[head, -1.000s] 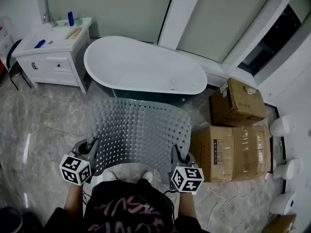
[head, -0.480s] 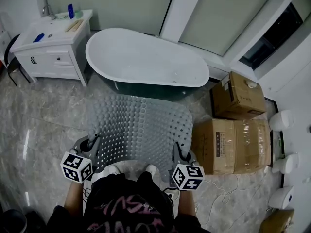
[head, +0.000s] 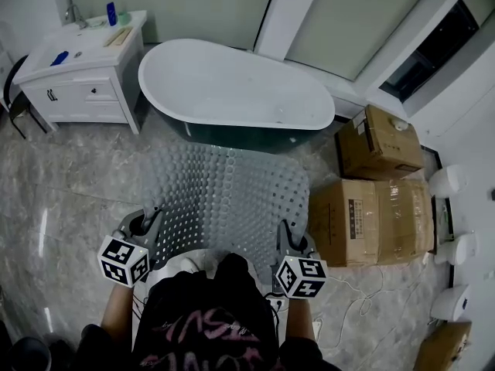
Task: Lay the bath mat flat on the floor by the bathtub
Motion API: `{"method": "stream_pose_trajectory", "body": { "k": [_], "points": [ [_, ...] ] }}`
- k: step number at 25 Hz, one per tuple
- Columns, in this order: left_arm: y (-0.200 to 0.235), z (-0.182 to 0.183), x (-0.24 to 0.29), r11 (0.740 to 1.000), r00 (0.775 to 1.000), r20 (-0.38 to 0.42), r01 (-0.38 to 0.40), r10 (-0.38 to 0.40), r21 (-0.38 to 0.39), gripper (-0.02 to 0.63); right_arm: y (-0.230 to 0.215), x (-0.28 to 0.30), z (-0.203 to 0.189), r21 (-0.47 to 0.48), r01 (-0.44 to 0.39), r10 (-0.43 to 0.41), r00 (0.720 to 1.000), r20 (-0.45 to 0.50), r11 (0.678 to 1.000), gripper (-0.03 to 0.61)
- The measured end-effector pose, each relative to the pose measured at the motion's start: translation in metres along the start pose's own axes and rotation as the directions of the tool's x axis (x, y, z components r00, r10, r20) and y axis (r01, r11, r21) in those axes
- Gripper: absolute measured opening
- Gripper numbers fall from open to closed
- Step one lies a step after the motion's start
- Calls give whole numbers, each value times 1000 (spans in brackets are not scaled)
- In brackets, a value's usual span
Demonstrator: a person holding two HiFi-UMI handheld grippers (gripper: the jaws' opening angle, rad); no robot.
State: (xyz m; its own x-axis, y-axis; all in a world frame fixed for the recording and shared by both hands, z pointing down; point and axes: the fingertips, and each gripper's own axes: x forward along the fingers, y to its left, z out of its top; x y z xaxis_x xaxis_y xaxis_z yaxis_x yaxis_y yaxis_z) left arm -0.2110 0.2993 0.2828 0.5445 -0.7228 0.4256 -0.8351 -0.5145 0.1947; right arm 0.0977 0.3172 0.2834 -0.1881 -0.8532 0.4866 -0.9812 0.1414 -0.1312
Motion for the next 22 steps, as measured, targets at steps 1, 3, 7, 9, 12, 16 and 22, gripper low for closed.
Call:
{"method": "stream_pose_trajectory", "body": {
  "k": [1, 3, 7, 9, 12, 16, 22],
  "points": [
    [0, -1, 0, 1000, 1000, -1, 1, -1, 6, 14, 0, 1, -1, -1, 1, -1, 1000, 0, 1000, 52],
    [2, -4, 3, 1000, 1000, -7, 1, -1, 13, 14, 0, 4, -2, -3, 2, -2, 1000, -1, 1000, 52],
    [5, -8, 9, 1000, 1000, -28, 4, -3, 17, 14, -2, 11, -3, 3, -8, 8, 1000, 1, 1000, 52],
    [8, -6, 15, 1000, 999, -37, 1, 0, 21, 14, -5, 18, 0, 6, -11, 11, 1000, 1, 1000, 52],
    [10, -4, 24, 1000, 999, -51, -2, 3, 19, 14, -9, 31, 2, 7, -23, 23, 1000, -6, 1000, 52],
    [14, -3, 43, 1000, 997, -73, -12, 13, 17, 14, -18, 49, 6, 12, -36, 36, 999, -18, 999, 54],
    [16, -1, 73, 999, 992, -123, -25, 27, 21, 14, -39, 80, 9, 24, -51, 53, 997, -54, 998, 55]
  ]
}}
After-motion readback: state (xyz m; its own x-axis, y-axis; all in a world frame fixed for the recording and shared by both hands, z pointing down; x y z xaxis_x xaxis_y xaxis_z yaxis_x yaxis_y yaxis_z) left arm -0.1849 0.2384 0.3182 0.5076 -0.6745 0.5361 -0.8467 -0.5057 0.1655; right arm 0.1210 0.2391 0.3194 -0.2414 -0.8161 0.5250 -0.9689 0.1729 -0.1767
